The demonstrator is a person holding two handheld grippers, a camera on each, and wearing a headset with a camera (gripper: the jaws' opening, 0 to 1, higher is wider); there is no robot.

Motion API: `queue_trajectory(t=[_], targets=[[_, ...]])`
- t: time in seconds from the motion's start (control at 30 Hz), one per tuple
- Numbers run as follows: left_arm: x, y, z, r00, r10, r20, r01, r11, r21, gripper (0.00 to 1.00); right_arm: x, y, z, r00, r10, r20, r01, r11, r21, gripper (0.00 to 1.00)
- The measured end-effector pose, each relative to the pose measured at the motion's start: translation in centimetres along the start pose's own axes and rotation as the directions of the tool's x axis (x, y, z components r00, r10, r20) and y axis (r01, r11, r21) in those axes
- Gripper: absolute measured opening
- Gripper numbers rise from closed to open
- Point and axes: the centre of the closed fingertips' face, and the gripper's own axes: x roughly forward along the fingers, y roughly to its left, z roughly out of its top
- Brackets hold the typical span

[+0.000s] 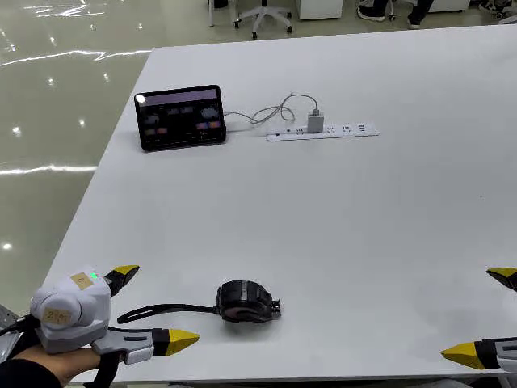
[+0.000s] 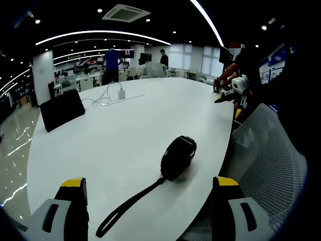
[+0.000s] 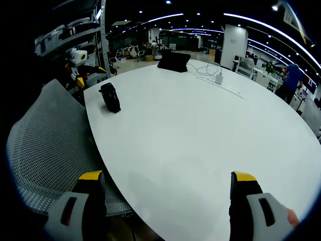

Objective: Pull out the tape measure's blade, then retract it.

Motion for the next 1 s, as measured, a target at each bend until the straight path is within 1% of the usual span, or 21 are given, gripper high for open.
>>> queue_trajectory(t=[0.1,0.13,0.17,0.23,0.3,0.37,0.4,0.43,0.53,0.57,0.6,0.63,0.67,0.7,0.77,0.8,0.83,0.9,0.93,0.97,1.0], targets=[[0.1,-0.3,0.0,0.9996,-0.024,-0.013,0.024,1.0,0.011,1.0,0.0,0.0,0.3,1.0,0.006,0.005,-0.006,1.0,0.005,1.0],[0.2,-0.6,0.1,0.999,-0.042,-0.017,0.042,0.999,0.025,1.0,0.1,0.1,0.7,0.9998,0.014,0.017,-0.014,1.0,-0.018,1.0],[0.3,-0.8,0.3,0.9981,-0.055,-0.028,0.056,0.997,0.057,1.0,0.2,0.4,0.9,0.9993,0.033,0.019,-0.033,0.999,-0.016,1.0],[0.5,-0.9,0.4,0.9965,-0.065,-0.053,0.07,0.994,0.09,1.0,0.5,0.5,1.2,0.999,0.044,0.006,-0.044,0.999,-0.024,1.0],[1.0,-0.9,0.9,0.9951,-0.085,-0.052,0.09,0.99,0.111,0.99,0.9,0.9,2.2,0.9972,0.072,0.02,-0.071,0.996,-0.049,1.0],[1.5,-1.2,1.4,0.9918,-0.112,-0.061,0.119,0.984,0.132,0.99,1.3,1.7,3.6,0.9918,0.114,0.057,-0.109,0.991,-0.08,1.0],[1.7,-1.5,1.7,0.9902,-0.123,-0.067,0.132,0.979,0.158,0.99,1.5,2.6,4.4,0.9851,0.155,0.074,-0.149,0.985,-0.086,1.0],[1.9,-1.8,1.8,0.9873,-0.138,-0.08,0.15,0.973,0.174,0.99,1.8,3.1,4.8,0.9821,0.172,0.077,-0.164,0.982,-0.098,1.0],[2.8,-2.6,1.9,0.9755,-0.184,-0.121,0.206,0.956,0.21,0.98,2.8,4.1,6.2,0.9758,0.203,0.082,-0.187,0.968,-0.167,0.99],[3.0,-2.8,1.8,0.9707,-0.196,-0.14,0.224,0.948,0.226,0.97,3.1,4.6,6.8,0.9709,0.223,0.088,-0.203,0.961,-0.188,0.99],[3.5,-3.0,2.0,0.9677,-0.199,-0.155,0.234,0.937,0.26,0.96,3.5,5.2,7.7,0.963,0.249,0.103,-0.222,0.951,-0.216,0.98],[3.9,-3.0,2.2,0.9678,-0.198,-0.156,0.236,0.927,0.291,0.94,3.9,5.6,8.2,0.9578,0.264,0.115,-0.23,0.942,-0.245,0.95],[4.3,-3.5,2.4,0.9614,-0.217,-0.169,0.26,0.918,0.3,0.92,4.3,6.5,8.9,0.9465,0.3,0.119,-0.259,0.926,-0.274,0.92],[4.5,-3.7,2.4,0.9572,-0.224,-0.184,0.27,0.917,0.294,0.91,4.5,7.1,9.4,0.9381,0.323,0.125,-0.275,0.914,-0.298,0.88],[5.2,-4.2,2.6,0.9484,-0.249,-0.197,0.3,0.903,0.307,0.89,5.6,7.7,9.8,0.9374,0.332,0.104,-0.287,0.906,-0.311,0.86],[5.3,-4.3,2.6,0.9446,-0.25,-0.213,0.307,0.901,0.305,0.87,5.9,8.1,10.1,0.9327,0.346,0.103,-0.298,0.899,-0.321,0.85],[5.7,-4.4,2.6,0.9379,-0.254,-0.237,0.32,0.895,0.31,0.83,6.5,8.2,10.3,0.9302,0.353,0.1,-0.303,0.892,-0.335,0.83],[6.1,-4.8,2.6,0.9312,-0.266,-0.249,0.341,0.878,0.336,0.82,7.3,8.7,10.6,0.9283,0.361,0.089,-0.311,0.886,-0.344,0.8],[6.3,-5.3,2.7,0.925,-0.28,-0.257,0.359,0.866,0.348,0.82,7.8,9.4,10.8,0.92,0.383,0.084,-0.332,0.874,-0.354,0.78],[6.5,-5.5,2.7,0.9219,-0.287,-0.26,0.368,0.859,0.355,0.8,8.2,9.8,11.0,0.9153,0.394,0.083,-0.341,0.867,-0.363,0.77],[6.8,-5.9,2.5,0.9132,-0.299,-0.277,0.387,0.848,0.361,0.78,8.8,10.3,11.2,0.9117,0.403,0.079,-0.344,0.855,-0.388,0.75]])
